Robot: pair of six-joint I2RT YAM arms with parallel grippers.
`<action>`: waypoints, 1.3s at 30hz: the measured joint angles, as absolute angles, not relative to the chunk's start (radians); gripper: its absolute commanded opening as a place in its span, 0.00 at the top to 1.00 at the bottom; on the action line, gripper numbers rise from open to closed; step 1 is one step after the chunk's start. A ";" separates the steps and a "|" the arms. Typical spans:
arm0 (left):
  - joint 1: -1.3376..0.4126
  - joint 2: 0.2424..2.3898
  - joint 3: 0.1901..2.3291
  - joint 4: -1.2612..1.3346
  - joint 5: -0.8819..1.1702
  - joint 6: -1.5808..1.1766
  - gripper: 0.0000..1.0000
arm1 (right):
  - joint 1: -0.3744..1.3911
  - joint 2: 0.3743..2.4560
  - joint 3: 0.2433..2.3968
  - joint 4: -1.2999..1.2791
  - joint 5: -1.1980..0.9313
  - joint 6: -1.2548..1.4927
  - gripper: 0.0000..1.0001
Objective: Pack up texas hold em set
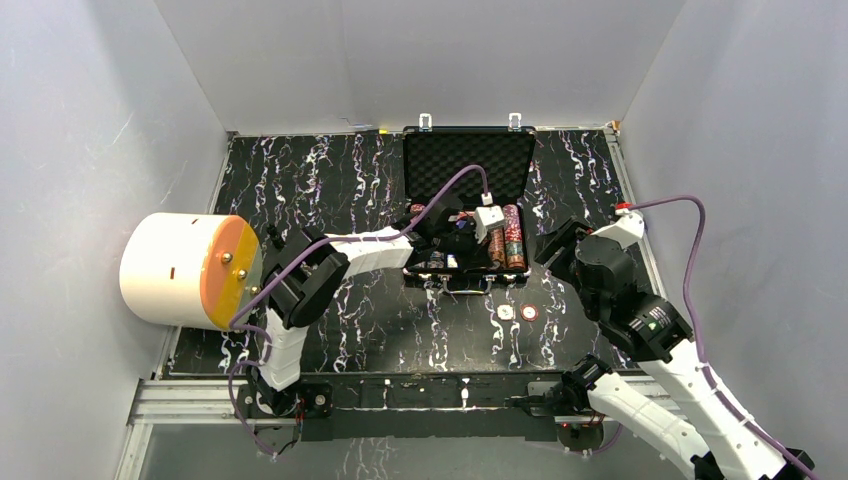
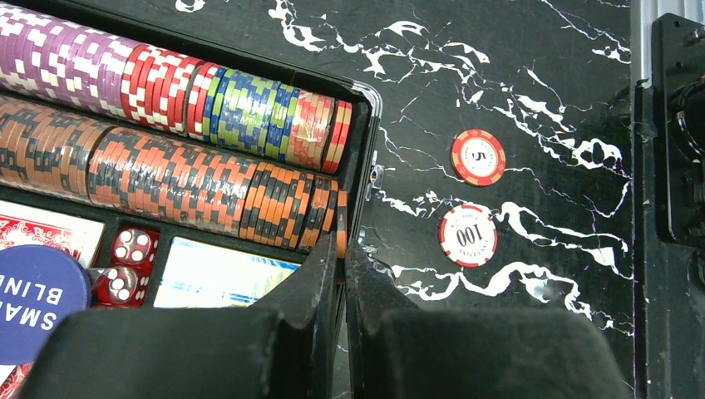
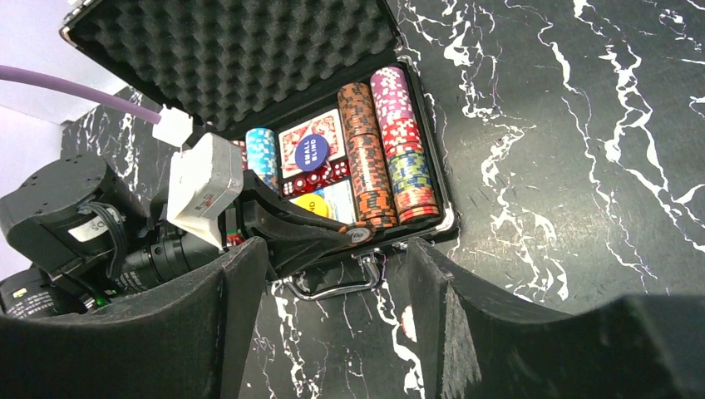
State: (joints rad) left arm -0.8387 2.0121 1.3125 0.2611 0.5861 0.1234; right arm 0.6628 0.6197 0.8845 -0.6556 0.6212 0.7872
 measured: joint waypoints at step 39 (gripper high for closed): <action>-0.861 2.090 1.444 0.112 0.570 0.344 0.60 | 0.663 0.615 0.853 -0.657 0.599 0.810 0.32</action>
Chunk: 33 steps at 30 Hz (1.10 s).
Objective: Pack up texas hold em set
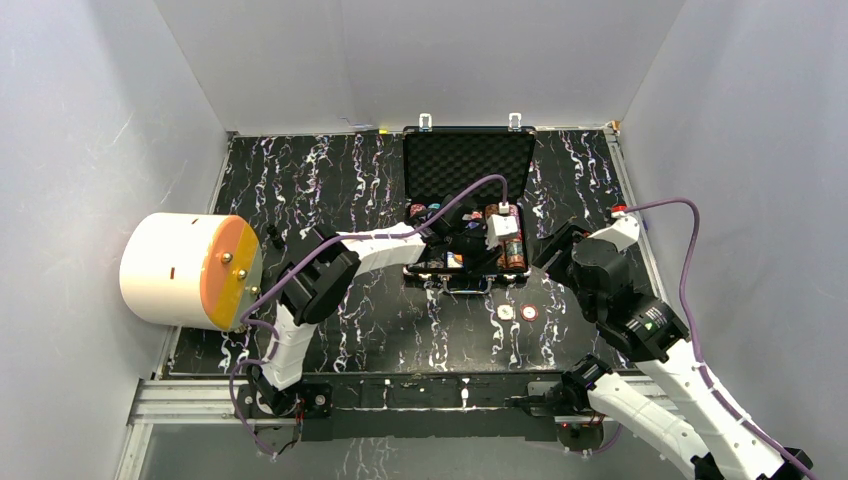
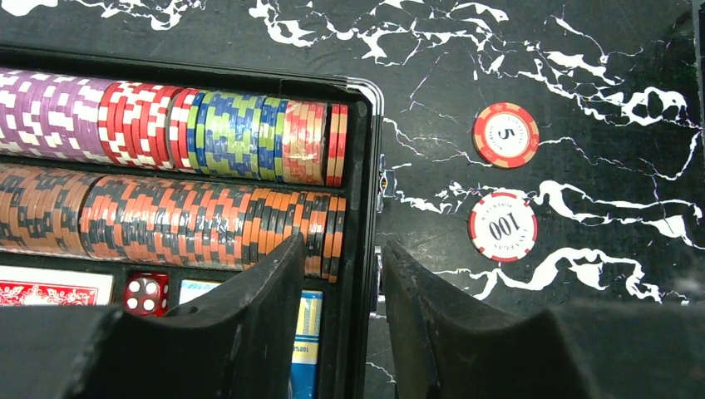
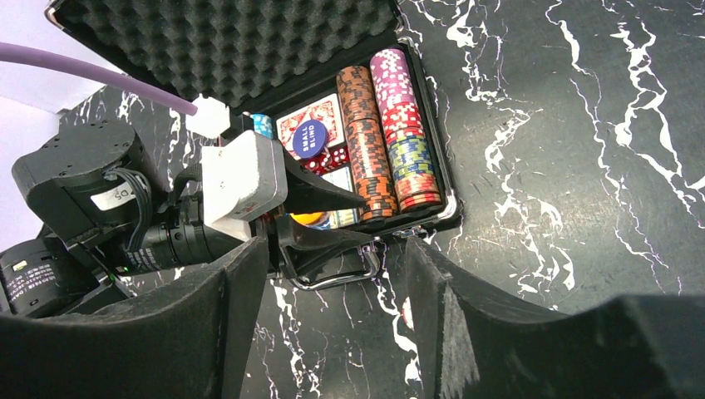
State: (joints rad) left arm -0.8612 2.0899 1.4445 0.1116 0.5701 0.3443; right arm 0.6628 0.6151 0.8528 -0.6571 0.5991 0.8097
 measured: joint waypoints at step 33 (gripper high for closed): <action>-0.664 1.249 0.738 0.197 0.015 -0.427 0.04 | 0.589 1.147 0.756 -0.501 0.309 0.725 0.40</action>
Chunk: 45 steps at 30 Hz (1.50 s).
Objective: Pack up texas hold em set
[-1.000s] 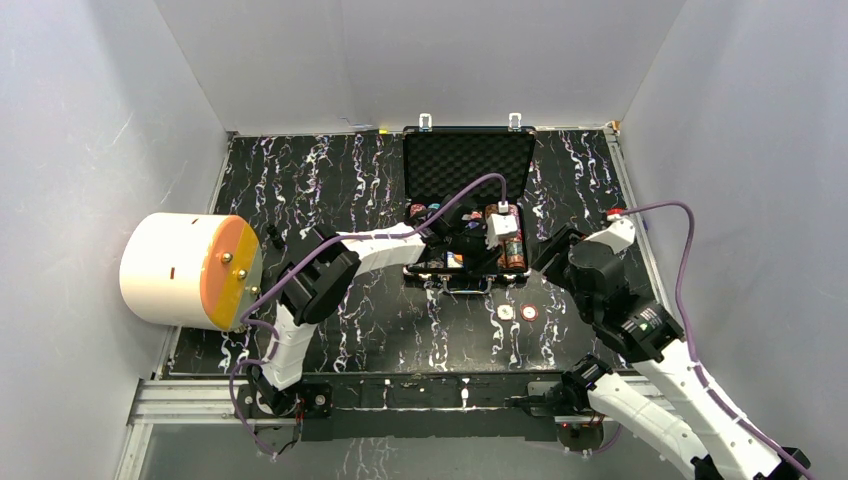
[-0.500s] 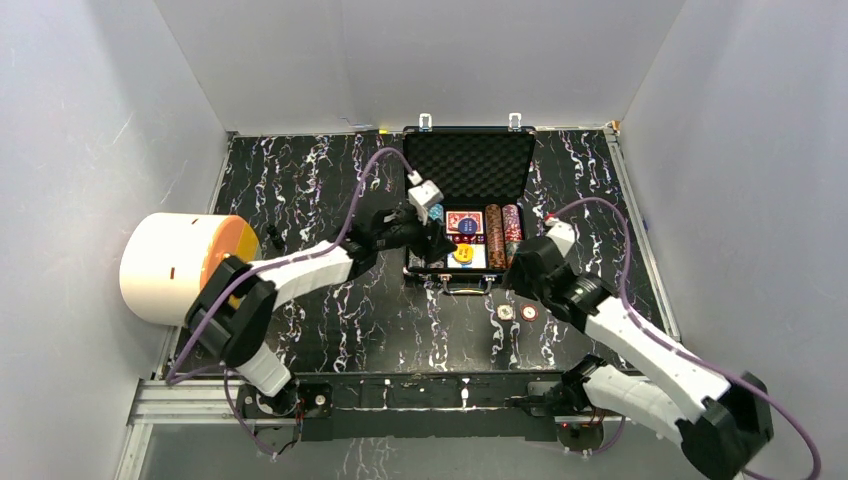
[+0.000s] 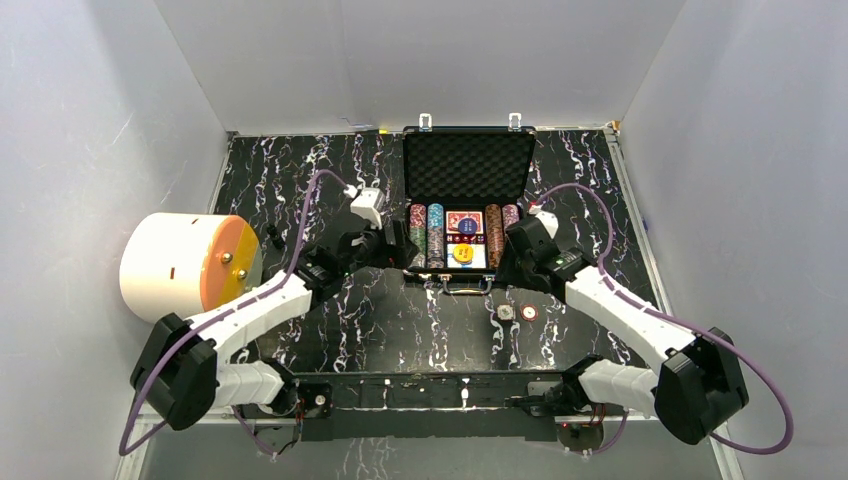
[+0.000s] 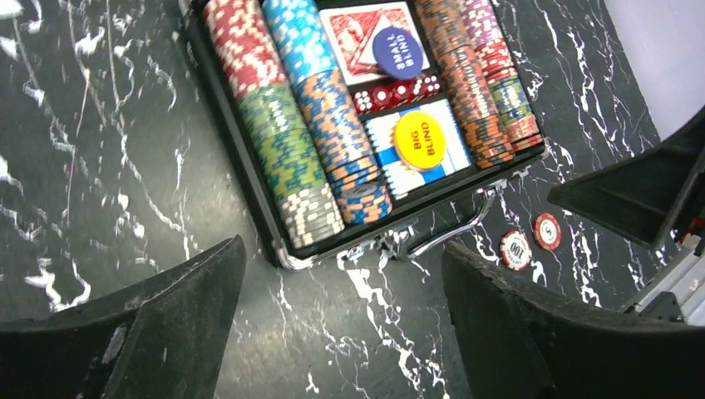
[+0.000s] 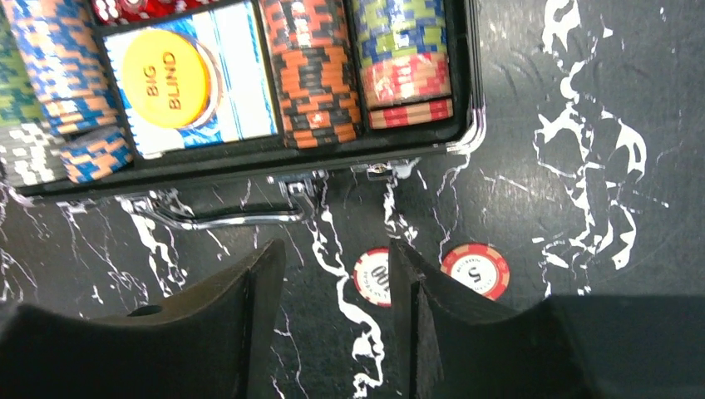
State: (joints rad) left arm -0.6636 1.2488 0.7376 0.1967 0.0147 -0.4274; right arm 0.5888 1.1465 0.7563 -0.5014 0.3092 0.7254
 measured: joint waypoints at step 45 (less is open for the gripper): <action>-0.604 1.211 0.627 0.206 0.170 -0.575 0.02 | 0.612 1.435 0.756 -0.623 0.241 0.776 0.53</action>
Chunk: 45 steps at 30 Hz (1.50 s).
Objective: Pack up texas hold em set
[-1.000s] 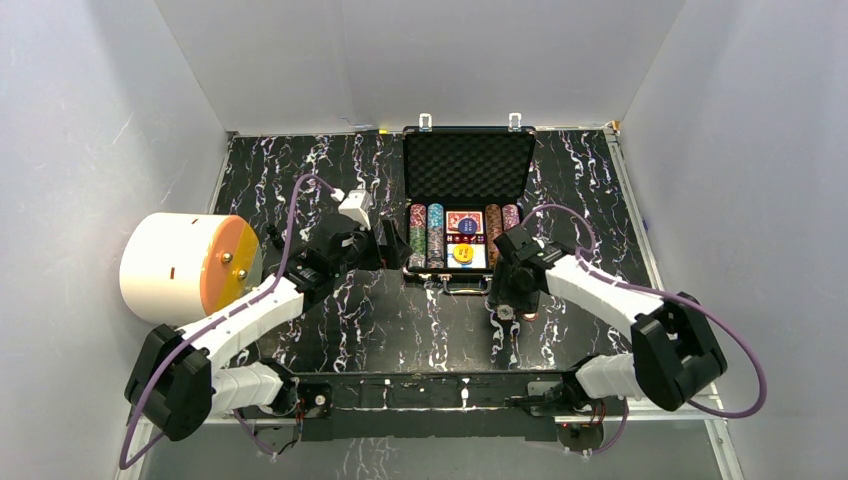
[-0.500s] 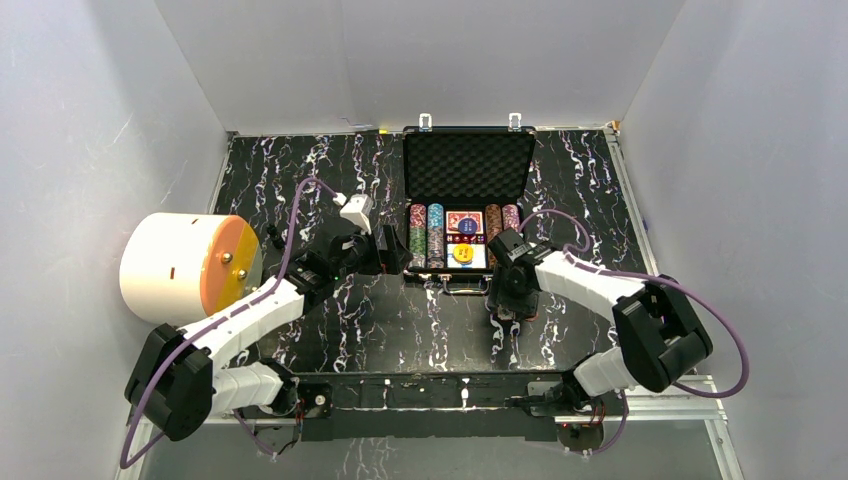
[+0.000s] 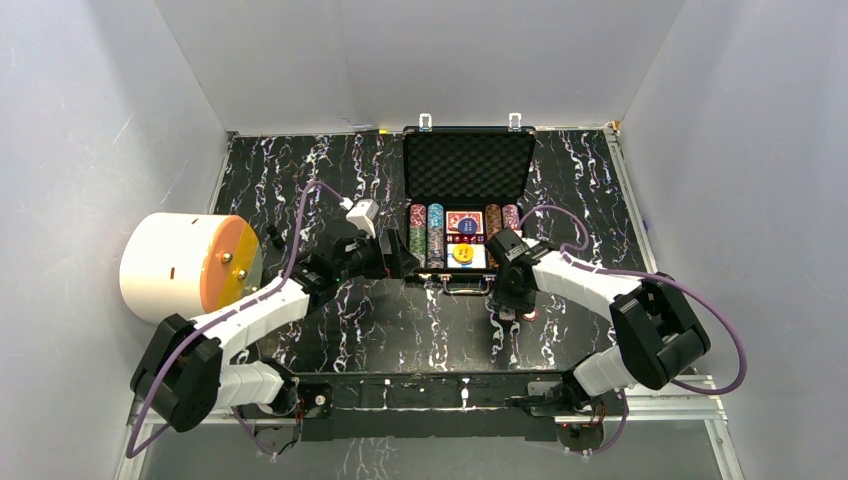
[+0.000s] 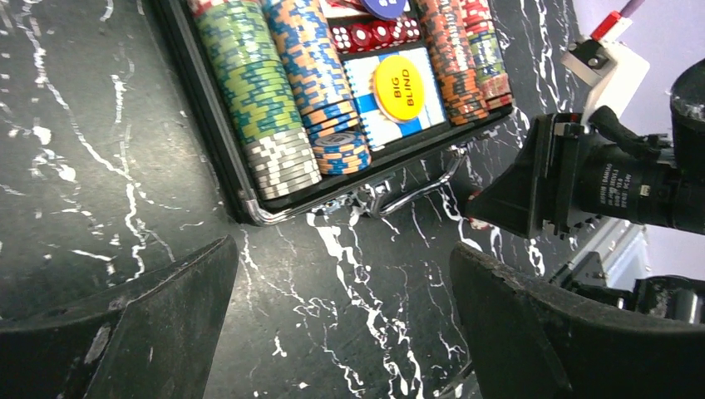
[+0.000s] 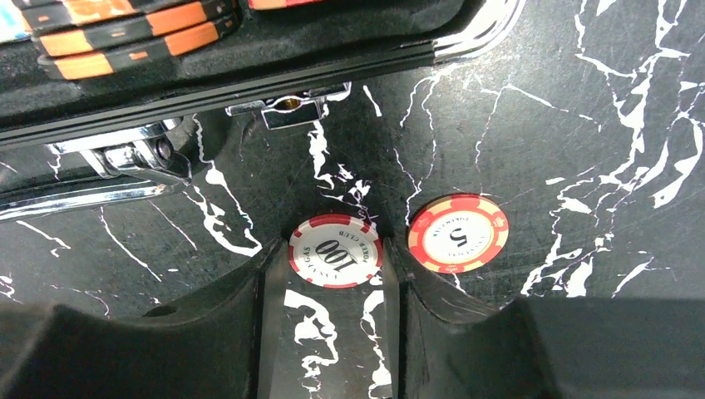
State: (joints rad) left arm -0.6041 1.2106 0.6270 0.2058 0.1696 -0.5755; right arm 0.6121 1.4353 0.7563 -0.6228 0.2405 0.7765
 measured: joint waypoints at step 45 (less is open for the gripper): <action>-1.039 1.747 0.629 1.092 0.010 -0.896 0.65 | 0.613 1.108 0.757 -0.531 0.082 1.062 0.54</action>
State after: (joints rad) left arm -1.0386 1.7470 0.6292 1.0924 0.0097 -0.8955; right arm 0.6128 1.1080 0.7574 -0.5312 0.0822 1.0618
